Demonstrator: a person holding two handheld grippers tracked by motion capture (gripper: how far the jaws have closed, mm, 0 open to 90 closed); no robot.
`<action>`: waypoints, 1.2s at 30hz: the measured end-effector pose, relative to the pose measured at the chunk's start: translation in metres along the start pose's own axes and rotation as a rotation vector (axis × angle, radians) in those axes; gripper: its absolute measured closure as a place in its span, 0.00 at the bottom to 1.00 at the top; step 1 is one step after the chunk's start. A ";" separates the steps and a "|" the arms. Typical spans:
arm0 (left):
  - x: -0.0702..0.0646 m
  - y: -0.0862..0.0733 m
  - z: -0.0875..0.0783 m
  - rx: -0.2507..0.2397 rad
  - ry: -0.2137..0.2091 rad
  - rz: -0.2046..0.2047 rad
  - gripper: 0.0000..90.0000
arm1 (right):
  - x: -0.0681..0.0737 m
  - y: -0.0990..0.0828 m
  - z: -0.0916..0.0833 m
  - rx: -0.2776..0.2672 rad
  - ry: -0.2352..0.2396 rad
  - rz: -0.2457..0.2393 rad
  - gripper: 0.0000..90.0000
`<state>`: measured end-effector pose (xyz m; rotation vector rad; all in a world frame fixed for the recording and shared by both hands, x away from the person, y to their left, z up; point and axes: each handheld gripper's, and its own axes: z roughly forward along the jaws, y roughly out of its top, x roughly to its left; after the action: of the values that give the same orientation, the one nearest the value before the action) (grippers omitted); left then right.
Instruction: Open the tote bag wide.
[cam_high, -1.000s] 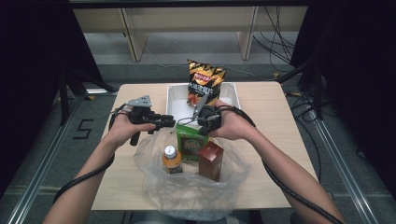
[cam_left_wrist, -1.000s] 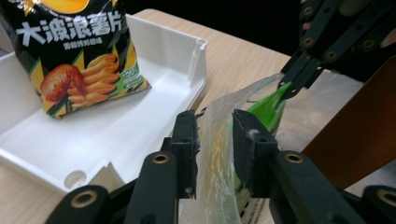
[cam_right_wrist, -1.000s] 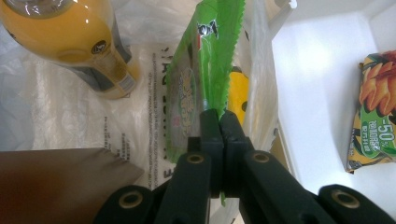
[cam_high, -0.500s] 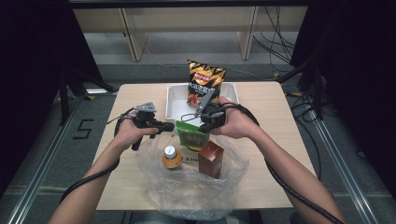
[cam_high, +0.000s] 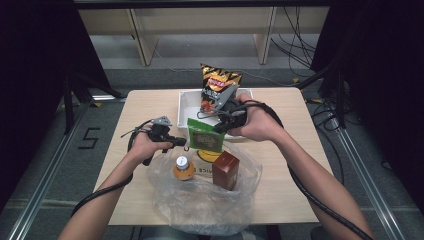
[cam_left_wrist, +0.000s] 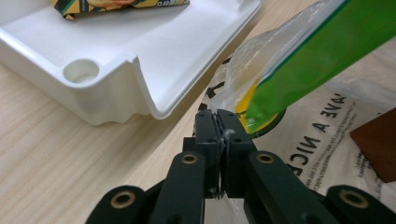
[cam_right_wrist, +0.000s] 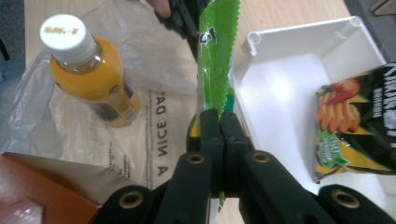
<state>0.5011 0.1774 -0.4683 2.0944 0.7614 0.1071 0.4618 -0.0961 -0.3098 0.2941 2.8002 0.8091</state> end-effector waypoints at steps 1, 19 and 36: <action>0.000 -0.001 0.001 -0.001 0.006 -0.005 0.97 | 0.000 0.001 -0.003 -0.009 -0.005 -0.004 1.00; -0.002 -0.004 0.008 0.003 0.008 0.003 0.95 | -0.014 0.012 -0.050 -0.113 -0.084 0.040 1.00; -0.006 0.001 0.000 -0.055 0.014 0.000 0.81 | -0.029 0.009 -0.052 -0.122 -0.133 0.084 1.00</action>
<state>0.4969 0.1739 -0.4663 2.0432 0.7584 0.1409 0.4775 -0.1221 -0.2578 0.4304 2.6185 0.9382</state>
